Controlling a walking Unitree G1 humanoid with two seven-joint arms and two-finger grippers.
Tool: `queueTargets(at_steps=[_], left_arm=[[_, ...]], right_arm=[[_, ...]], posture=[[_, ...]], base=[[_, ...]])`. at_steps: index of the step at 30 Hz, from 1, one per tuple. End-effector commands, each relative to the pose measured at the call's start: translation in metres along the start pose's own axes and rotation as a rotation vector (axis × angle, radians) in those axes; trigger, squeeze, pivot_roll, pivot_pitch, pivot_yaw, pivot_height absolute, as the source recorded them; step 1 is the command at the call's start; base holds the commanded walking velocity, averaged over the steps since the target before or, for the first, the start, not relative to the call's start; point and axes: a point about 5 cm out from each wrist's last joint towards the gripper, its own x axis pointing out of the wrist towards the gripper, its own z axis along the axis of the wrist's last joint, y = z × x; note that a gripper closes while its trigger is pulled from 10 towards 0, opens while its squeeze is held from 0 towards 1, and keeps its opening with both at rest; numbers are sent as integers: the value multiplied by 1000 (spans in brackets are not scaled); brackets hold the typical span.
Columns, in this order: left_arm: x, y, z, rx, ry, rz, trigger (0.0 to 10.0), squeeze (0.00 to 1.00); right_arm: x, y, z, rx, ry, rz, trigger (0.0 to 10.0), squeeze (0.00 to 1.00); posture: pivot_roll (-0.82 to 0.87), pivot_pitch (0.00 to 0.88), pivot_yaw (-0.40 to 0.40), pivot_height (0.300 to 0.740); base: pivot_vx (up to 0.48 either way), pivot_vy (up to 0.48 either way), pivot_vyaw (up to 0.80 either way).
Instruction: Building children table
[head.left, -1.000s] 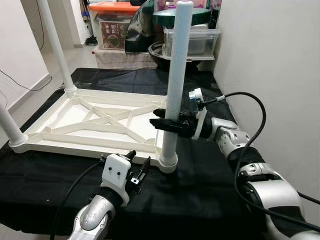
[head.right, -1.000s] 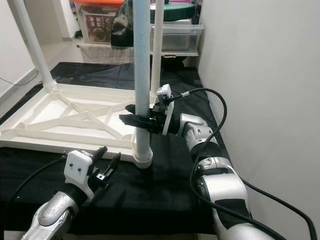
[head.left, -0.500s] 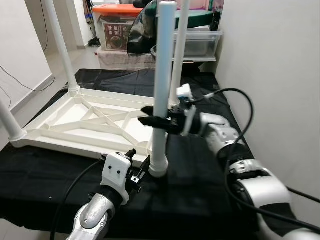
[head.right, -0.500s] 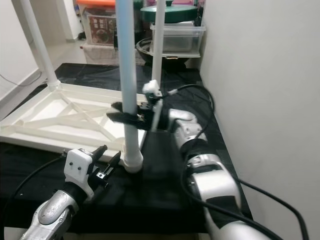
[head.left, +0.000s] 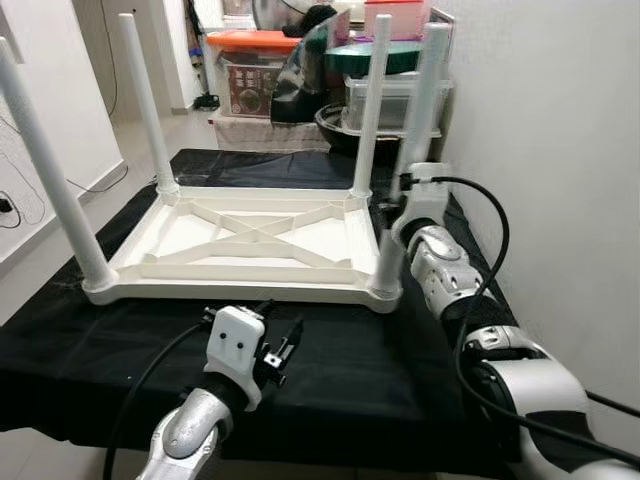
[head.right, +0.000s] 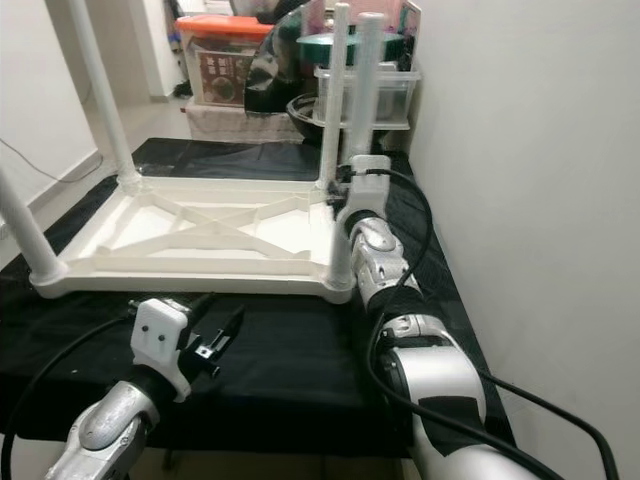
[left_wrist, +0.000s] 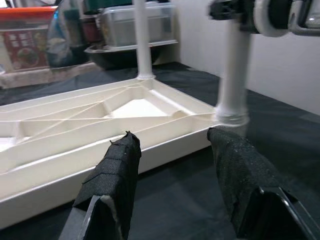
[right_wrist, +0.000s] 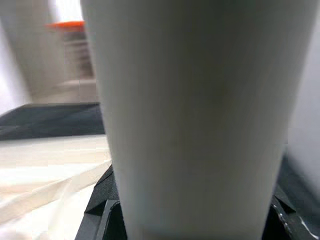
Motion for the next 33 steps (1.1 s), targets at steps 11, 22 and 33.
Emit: queueTargets(at_steps=[11, 22, 33], left_arm=[[0, 1, -3, 11, 14, -3, 10000, 0], [1, 0, -4, 12, 13, -6, 10000, 0], [0, 0, -4, 13, 13, -6, 10000, 0]], right_arm=[[-8, 31, -8, 281, -26, 285, 10000, 0], [-37, 55, -4, 217, 125, 1278, 10000, 0], [-55, 61, 8, 220, 138, 1708, 6157, 0]], posture=[[-56, 0, -24, 740], [-58, 0, -19, 740], [-26, 0, -21, 740]], base=[[0, 0, 0], [0, 0, 0], [0, 0, 0]])
